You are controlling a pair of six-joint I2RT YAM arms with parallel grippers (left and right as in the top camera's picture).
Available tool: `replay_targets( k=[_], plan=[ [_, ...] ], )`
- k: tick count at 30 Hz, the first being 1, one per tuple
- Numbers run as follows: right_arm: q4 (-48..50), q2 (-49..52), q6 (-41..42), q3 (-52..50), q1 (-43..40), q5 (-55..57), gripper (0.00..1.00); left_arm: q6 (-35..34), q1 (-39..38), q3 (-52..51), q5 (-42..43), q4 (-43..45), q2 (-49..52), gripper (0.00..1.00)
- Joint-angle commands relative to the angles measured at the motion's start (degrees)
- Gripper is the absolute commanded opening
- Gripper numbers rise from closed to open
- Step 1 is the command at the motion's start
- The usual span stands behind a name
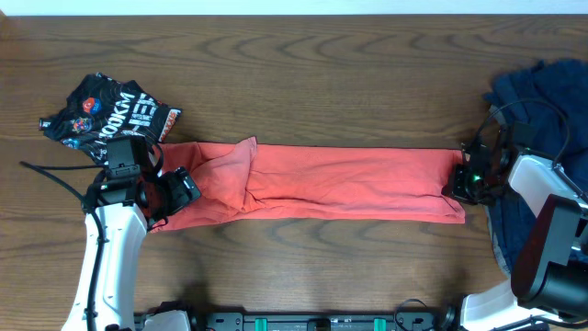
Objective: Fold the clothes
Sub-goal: 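Release the right end and move the right gripper to the strip's middle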
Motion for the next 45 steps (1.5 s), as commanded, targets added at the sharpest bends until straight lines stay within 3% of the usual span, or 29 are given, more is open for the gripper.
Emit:
replay_targets(
  k=[1, 5, 12, 17, 29, 35, 45],
  plan=[
    [-1.42, 1.84, 1.64, 2.36, 0.59, 2.29, 0.01, 0.57, 0.22, -0.26, 0.15, -0.46, -0.22, 0.94],
    [-7.98, 1.84, 6.67, 10.34, 0.04, 9.14, 0.01, 0.57, 0.22, -0.26, 0.15, -1.29, -0.22, 0.94],
    [-20.48, 1.84, 6.78, 24.37, 1.66, 8.2, 0.01, 0.55, 0.22, -0.28, 0.15, -1.49, -0.22, 0.95],
    [-25.9, 1.84, 6.8, 29.14, 7.69, 6.84, 0.01, 0.55, 0.22, -0.31, 0.15, -1.88, -0.22, 0.95],
    [-24.98, 1.86, 16.44, 29.07, 26.45, 6.16, 0.01, 0.55, 0.22, -0.35, 0.17, -4.87, 0.04, 0.95],
    [-22.47, 1.86, 23.21, 28.92, 32.92, 6.16, 0.01, 0.55, 0.22, -0.44, 0.17, -5.14, 0.07, 0.95],
    [-19.93, 4.2, 27.43, 28.7, 40.28, 6.16, 0.01, 0.55, 0.22, -0.59, 0.17, -5.31, 0.07, 0.95]
  ],
)
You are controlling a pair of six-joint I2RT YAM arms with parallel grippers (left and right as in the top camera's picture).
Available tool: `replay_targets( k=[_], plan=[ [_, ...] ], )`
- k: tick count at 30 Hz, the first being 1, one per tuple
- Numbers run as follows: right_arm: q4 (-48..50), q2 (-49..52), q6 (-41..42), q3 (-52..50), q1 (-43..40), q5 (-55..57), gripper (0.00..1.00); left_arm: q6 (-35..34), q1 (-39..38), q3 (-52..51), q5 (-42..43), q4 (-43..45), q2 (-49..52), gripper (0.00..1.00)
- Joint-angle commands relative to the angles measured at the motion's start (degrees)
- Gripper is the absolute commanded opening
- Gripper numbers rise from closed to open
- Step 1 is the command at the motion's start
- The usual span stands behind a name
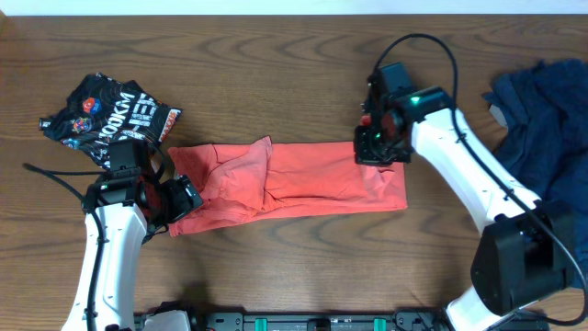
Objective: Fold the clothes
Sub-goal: 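Release the right end and move the right gripper to the strip's middle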
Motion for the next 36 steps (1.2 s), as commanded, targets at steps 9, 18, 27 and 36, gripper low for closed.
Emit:
replay_targets(
  k=[9, 18, 27, 36],
  plan=[
    [1.49, 6.69, 3.69, 0.46, 6.03, -1.16, 0.01, 0.55, 0.22, -1.07, 0.17, -0.42, 0.07, 0.95],
    [4.92, 7.26, 3.93, 0.46, 8.83, -1.16, 0.01, 0.55, 0.22, -1.07, 0.15, -0.42, 0.07, 0.95],
    [7.23, 7.26, -5.66, 0.46, 10.71, -11.91, 0.54, 0.55, 0.22, -1.07, 0.15, -0.39, 0.07, 0.95],
    [6.62, 7.26, -8.28, 0.46, 10.29, -3.98, 0.45, 0.55, 0.22, -1.07, 0.13, -0.42, 0.07, 0.95]
  ],
)
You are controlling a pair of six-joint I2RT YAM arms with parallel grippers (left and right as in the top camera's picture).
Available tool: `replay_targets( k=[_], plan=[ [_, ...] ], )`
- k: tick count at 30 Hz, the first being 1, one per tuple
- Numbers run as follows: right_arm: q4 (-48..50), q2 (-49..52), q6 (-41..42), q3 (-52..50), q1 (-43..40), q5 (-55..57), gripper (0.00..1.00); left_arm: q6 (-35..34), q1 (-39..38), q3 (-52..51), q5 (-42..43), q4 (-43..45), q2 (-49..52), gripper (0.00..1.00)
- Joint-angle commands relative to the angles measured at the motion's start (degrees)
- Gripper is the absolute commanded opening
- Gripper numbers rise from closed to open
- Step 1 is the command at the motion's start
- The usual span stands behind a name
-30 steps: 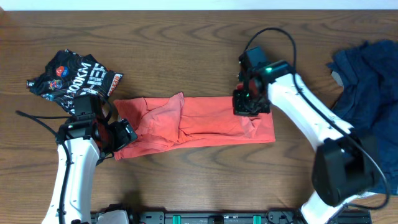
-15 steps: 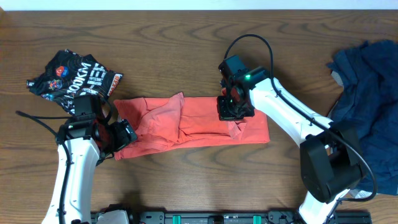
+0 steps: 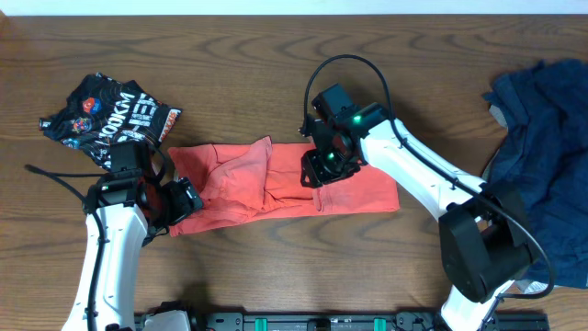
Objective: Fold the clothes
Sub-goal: 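Release the right end and move the right gripper to the strip's middle, then fold the strip's left end rightward over the middle with the left gripper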
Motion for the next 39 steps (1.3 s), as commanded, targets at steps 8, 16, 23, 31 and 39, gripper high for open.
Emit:
replay_targets(
  k=[8, 16, 23, 31, 39],
  plan=[
    [-3.56, -0.85, 10.6, 0.66, -3.78, 19.39, 0.49, 2.91, 0.17, -0.42, 0.74, 1.86, 0.35, 0.98],
    [-6.56, -4.55, 10.36, 0.66, -10.27, 19.37, 0.54, 10.51, 0.17, -0.42, 5.38, 9.14, 5.95, 0.98],
    [-10.73, -4.61, 7.48, 0.63, -15.13, 19.37, 0.54, 13.49, 0.17, -0.42, 5.35, 18.8, 16.33, 0.98],
    [-10.47, -4.61, 6.4, 0.63, -16.74, 19.39, 0.55, 16.11, 0.17, -0.42, 12.11, 26.05, 22.47, 0.98],
    [-10.12, -4.61, 6.43, 0.63, -16.74, 19.37, 0.54, 16.2, 0.17, -0.42, 17.53, 25.09, 25.03, 0.82]
  ],
)
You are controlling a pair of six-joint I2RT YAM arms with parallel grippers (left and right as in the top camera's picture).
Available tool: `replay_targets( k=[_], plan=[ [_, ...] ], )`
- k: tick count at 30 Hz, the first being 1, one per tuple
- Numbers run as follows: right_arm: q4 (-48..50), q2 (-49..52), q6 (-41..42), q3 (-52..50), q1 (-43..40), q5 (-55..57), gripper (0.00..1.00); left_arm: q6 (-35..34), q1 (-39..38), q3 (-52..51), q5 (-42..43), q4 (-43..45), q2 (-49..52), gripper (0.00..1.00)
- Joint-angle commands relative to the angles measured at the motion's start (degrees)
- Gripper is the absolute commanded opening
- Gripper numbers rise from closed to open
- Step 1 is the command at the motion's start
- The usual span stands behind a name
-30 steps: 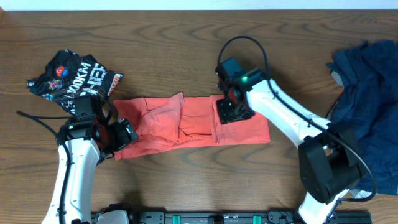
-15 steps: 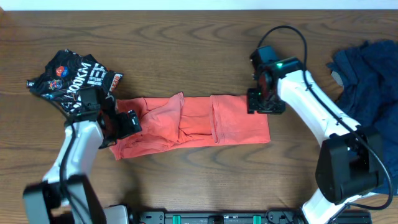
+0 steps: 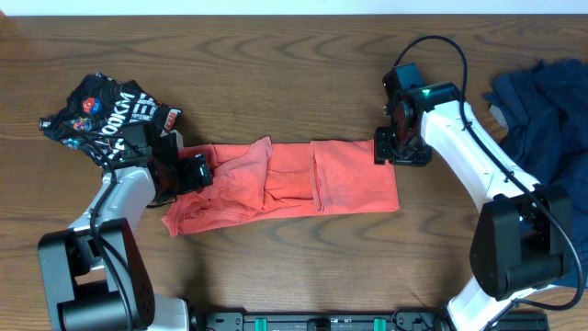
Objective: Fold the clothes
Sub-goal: 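Fold the strip's left end rightward over the middle with the left gripper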
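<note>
A coral-red garment lies across the middle of the table. Its right part is doubled over to the left, with the folded-over edge running across it. My left gripper rests on the garment's upper left end, pointing right; its fingers are too dark to read. At the garment's upper right corner is my right gripper, open, with no cloth lifted in it.
A crumpled black printed shirt lies at the far left, just behind the left arm. A heap of dark blue clothing covers the right edge of the table. Bare wood stretches along the back.
My right gripper has left the cloth end in the middle of the garment and moved right to its upper right corner. My left gripper moved from the lower left end up to the upper left end.
The garment lay stretched out long, with a gripper at each end. Then the right gripper held the right end over the garment, partway left. Then it was at the middle. Now that end lies flat there and the garment is about two thirds as long.
</note>
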Motion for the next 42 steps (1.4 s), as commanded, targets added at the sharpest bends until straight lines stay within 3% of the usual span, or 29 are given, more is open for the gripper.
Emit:
replay_targets(
  k=[1, 3, 6, 8, 11, 13, 19, 27, 33, 42],
  plan=[
    [0.04, -1.07, -0.87, 0.61, -0.33, 0.37, 0.54, 0.44, 0.0, -1.46, 4.96, -1.84, 3.19, 0.77],
    [-0.09, -1.07, -0.85, 0.61, -0.33, 0.35, 0.54, 0.46, 0.02, -1.46, 4.96, -2.03, 3.19, 0.59],
    [-0.52, -1.07, -0.87, 0.61, -0.33, 0.35, 0.54, 0.46, 0.02, -1.44, 4.94, -1.9, 3.15, 0.45],
    [-0.76, -1.07, -0.87, 0.61, -0.33, 0.37, 0.54, 0.46, 0.02, -1.38, 4.92, -1.73, 3.04, 0.29],
    [-0.76, -1.07, -0.9, 0.61, -0.35, 0.46, 0.55, 0.44, 0.33, -0.72, 4.68, -1.81, 2.34, 0.12],
    [-0.79, -1.07, -0.87, 0.61, -0.61, 1.2, 0.55, 0.33, 0.85, 0.09, 3.32, -2.38, 1.25, 0.06],
    [-1.07, -1.07, -1.95, 0.61, -3.8, 2.4, 0.55, -1.44, 3.04, 6.05, -8.72, -10.12, -3.37, 0.06],
    [-2.25, -1.07, -4.15, 0.61, -8.44, 2.32, 0.56, -1.53, 2.56, 18.32, -9.44, -22.14, -5.77, 0.06],
    [-2.32, -1.07, -4.33, 0.61, -8.79, 2.34, 0.57, -1.55, -5.35, 20.83, -2.47, -27.34, -5.77, 0.06],
    [-3.28, -1.07, -5.01, 0.61, -8.74, 2.32, 0.57, -10.73, -21.59, 20.83, -1.05, -20.85, -5.77, 0.06]
  ],
)
